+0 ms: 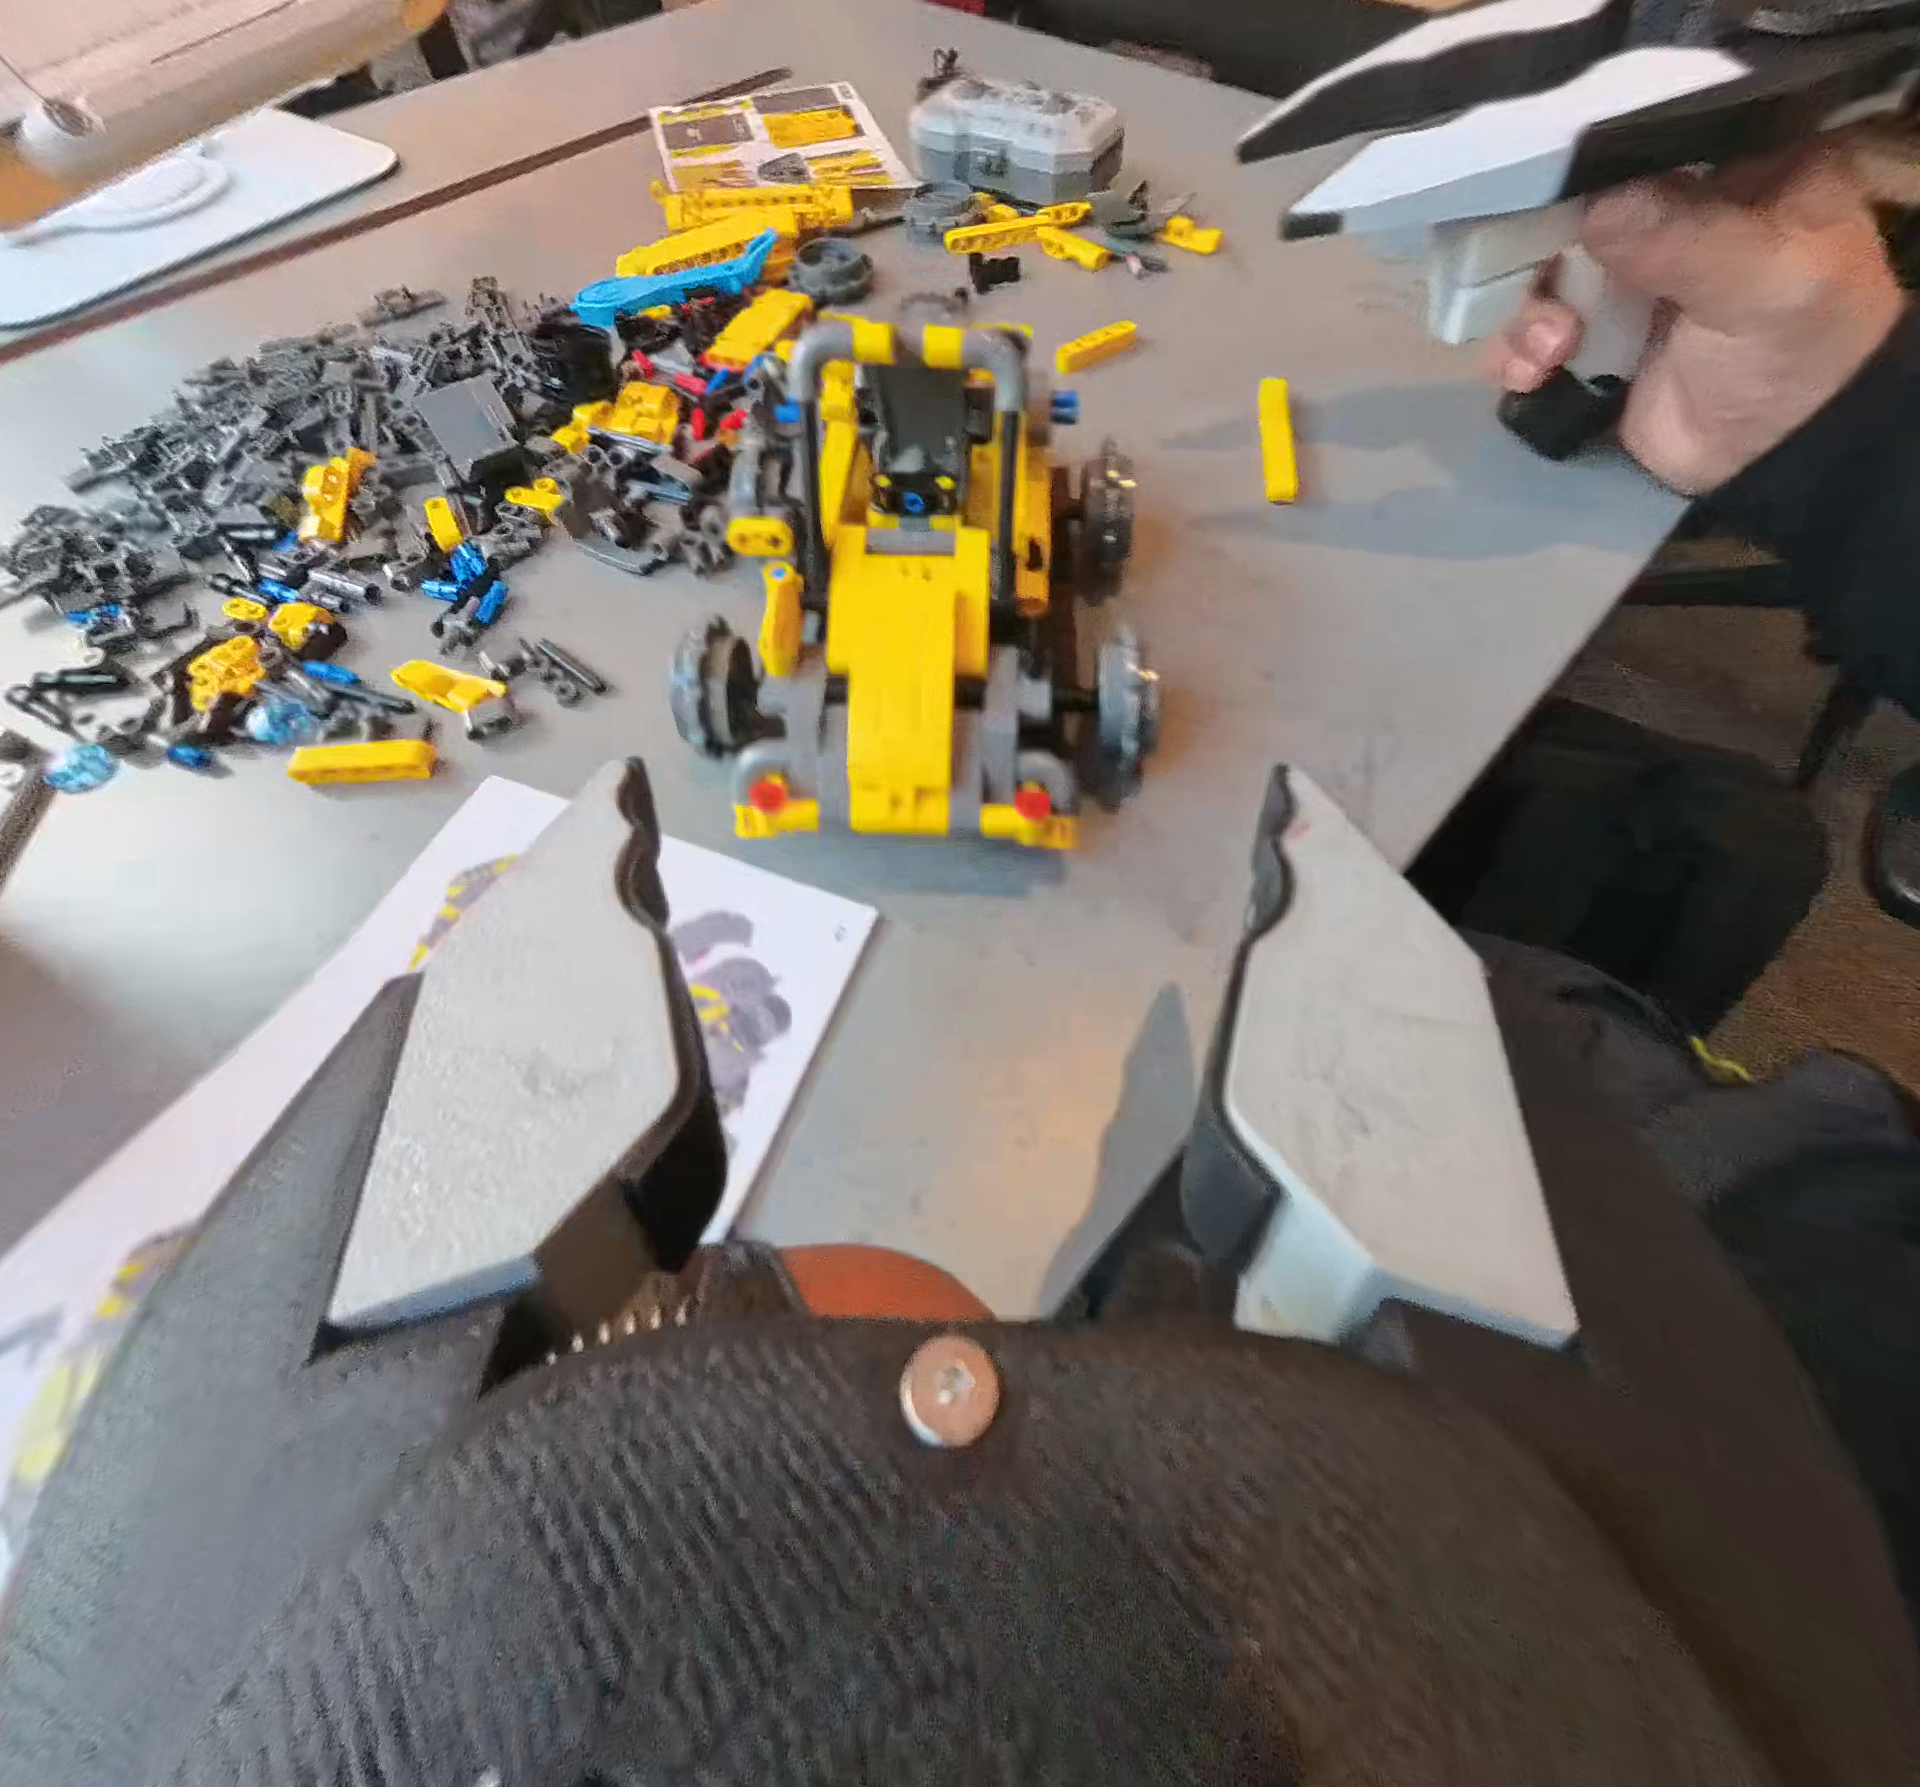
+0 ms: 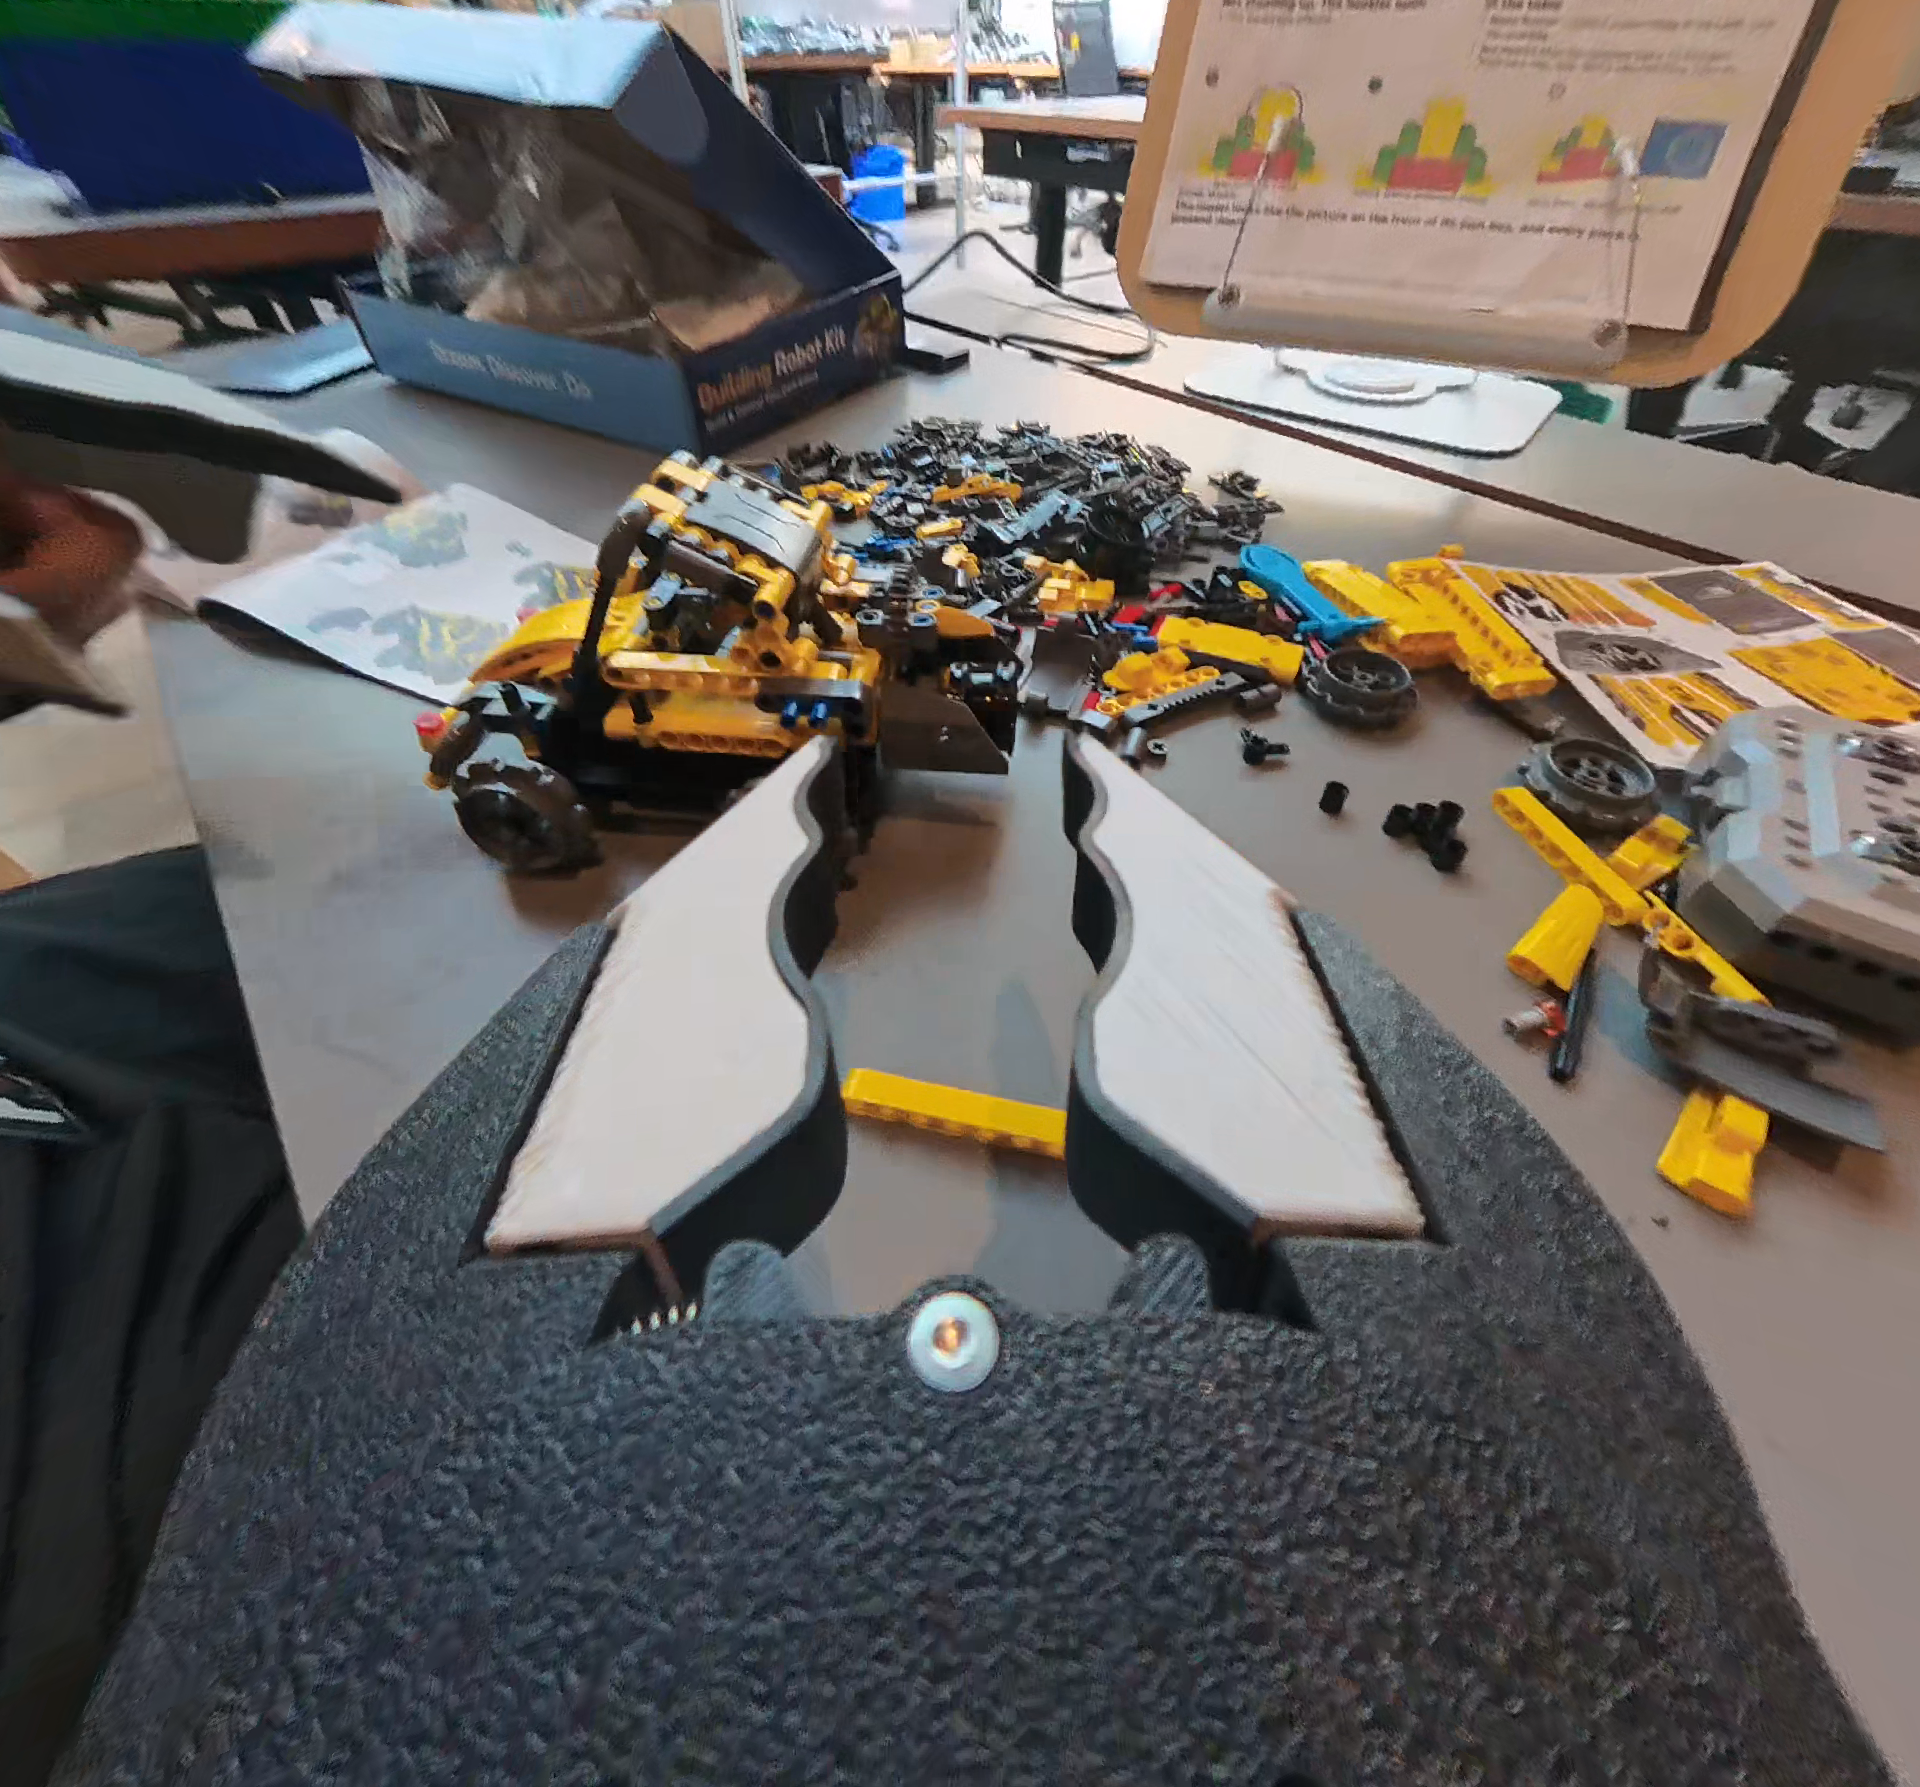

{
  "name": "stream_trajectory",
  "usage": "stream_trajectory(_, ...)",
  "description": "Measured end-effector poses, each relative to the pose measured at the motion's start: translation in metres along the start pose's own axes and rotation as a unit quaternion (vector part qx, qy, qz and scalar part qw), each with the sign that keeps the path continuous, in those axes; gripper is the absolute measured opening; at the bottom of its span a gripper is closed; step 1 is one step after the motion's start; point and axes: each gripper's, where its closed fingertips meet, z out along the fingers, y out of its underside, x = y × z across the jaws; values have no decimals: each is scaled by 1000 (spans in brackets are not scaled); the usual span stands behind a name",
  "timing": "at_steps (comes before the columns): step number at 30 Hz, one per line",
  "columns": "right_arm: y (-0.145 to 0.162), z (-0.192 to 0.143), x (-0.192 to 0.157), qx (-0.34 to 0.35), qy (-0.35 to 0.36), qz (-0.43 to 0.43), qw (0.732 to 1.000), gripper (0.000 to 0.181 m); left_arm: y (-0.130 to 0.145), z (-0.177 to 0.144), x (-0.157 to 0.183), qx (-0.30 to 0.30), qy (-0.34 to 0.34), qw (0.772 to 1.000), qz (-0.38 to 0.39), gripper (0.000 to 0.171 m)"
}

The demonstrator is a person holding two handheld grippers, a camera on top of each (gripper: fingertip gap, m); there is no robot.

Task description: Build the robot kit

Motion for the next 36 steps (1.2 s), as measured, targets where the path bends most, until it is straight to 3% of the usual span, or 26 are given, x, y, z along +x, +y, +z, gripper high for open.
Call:
stream_trajectory(3,-7,-4,1,28,-19,22,999,40,-19,44,-19,-47,3,999,20,106)
stream_trajectory(6,-13,-10,2,54,-24,28,998,37,-14,82,-21,-144,22,988,41,117)
stream_trajectory(9,-17,-14,1,70,-35,37,996,35,-20,97,-12,-179,52,982,23,115)
stream_trajectory(10,-18,-16,2,76,-36,42,996,35,-22,99,-8,-186,62,980,21,108)
stream_trajectory(14,-23,-19,4,94,-45,59,993,34,0,108,-15,-264,33,962,57,110)
stream_trajectory(18,-24,-19,7,100,-47,69,991,34,3,113,-17,-275,0,956,104,105)
stream_trajectory(21,-25,-20,8,104,-48,77,990,34,1,112,-13,-284,7,948,146,91)
stream_trajectory(29,-26,-22,10,113,-53,86,988,34,10,92,0,-302,95,924,214,91)
stream_trajectory(33,-27,-22,10,115,-54,88,988,34,17,74,7,-308,166,897,270,90)
stream_trajectory(36,-27,-22,11,115,-56,91,988,34,18,59,7,-324,207,891,239,93)
